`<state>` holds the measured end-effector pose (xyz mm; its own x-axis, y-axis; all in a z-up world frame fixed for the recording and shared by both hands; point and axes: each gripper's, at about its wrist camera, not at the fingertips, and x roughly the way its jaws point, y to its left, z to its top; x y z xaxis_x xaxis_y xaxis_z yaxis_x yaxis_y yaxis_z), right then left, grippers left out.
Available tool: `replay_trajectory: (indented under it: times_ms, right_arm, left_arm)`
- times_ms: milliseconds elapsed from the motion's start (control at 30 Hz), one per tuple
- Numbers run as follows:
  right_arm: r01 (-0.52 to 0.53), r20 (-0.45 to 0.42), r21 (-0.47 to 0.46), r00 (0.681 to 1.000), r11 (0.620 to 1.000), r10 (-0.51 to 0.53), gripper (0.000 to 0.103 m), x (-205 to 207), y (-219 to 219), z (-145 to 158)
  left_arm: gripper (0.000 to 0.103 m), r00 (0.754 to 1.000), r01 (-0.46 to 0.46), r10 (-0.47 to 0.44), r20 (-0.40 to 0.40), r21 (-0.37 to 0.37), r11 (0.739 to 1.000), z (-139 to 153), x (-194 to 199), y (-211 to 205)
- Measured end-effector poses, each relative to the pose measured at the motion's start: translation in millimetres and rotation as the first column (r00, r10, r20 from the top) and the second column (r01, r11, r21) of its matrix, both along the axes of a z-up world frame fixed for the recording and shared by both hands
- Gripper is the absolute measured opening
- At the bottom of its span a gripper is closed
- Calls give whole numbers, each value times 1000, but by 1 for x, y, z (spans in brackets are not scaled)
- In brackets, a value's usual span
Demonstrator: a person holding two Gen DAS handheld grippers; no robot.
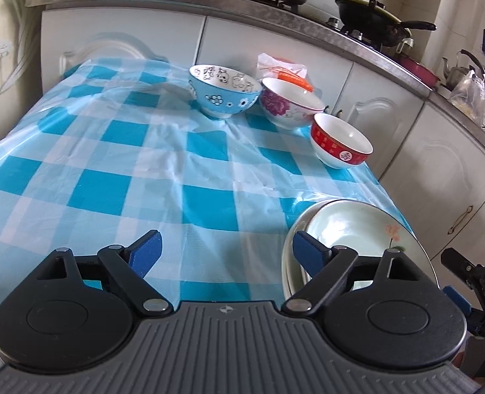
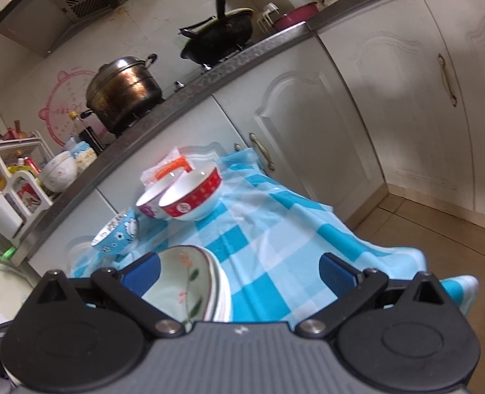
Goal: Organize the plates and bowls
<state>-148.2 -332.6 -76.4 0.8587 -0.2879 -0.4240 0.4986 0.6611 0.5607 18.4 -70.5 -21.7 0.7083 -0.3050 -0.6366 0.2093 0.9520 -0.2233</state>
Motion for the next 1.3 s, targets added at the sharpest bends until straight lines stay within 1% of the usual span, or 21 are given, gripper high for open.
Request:
replay_trajectory:
  times_ms: [233, 400, 533, 700, 800, 933, 1000, 1067, 1133, 1200, 1233, 1300]
  right_arm:
    - [0, -10, 30, 1000, 1000, 1, 102, -1, -8, 4]
    - [-4, -11, 46, 1000, 999, 4, 102, 1, -13, 14]
    - [-13, -47, 46, 999, 999, 15, 102, 9, -15, 24]
    - [-72, -46, 86, 996, 994, 76, 102, 28, -26, 36]
    - [-108, -53, 90, 992, 990, 113, 102, 49, -37, 49]
    - [-160, -43, 99, 985, 982, 165, 102, 88, -60, 66]
    - [-182, -43, 73, 982, 981, 185, 102, 111, -71, 73]
    - [-195, -65, 30, 978, 980, 197, 102, 135, -81, 78]
    - [-190, -69, 14, 979, 982, 190, 102, 157, -94, 78]
    - [-206, -52, 36, 977, 978, 208, 102, 177, -109, 76]
    - [-220, -47, 51, 974, 974, 222, 102, 187, -116, 76]
    - [-240, -43, 81, 969, 967, 244, 102, 207, -127, 76]
  left_arm:
    - [103, 1000, -14, 15, 14, -19, 1000, 10, -1, 13]
    - [103, 1000, -24, 24, 0, -29, 999, 15, 4, 25]
    - [103, 999, -31, 30, -34, -38, 999, 16, 14, 32]
    - [103, 996, -33, 25, -87, -97, 995, 21, 38, 35]
    - [103, 995, -19, 5, -103, -136, 991, 23, 59, 30]
    - [103, 994, 19, -34, -100, -149, 989, 27, 92, 11]
    - [103, 994, 39, -55, -92, -169, 985, 27, 109, -2]
    - [103, 995, 33, -51, -90, -190, 981, 25, 126, -15]
    - [103, 993, 15, -40, -112, -214, 977, 22, 143, -26]
    - [103, 989, 11, -46, -138, -245, 969, 20, 160, -38]
    - [103, 987, 10, -49, -153, -250, 968, 20, 168, -44]
    - [103, 980, 6, -52, -192, -234, 972, 19, 183, -58]
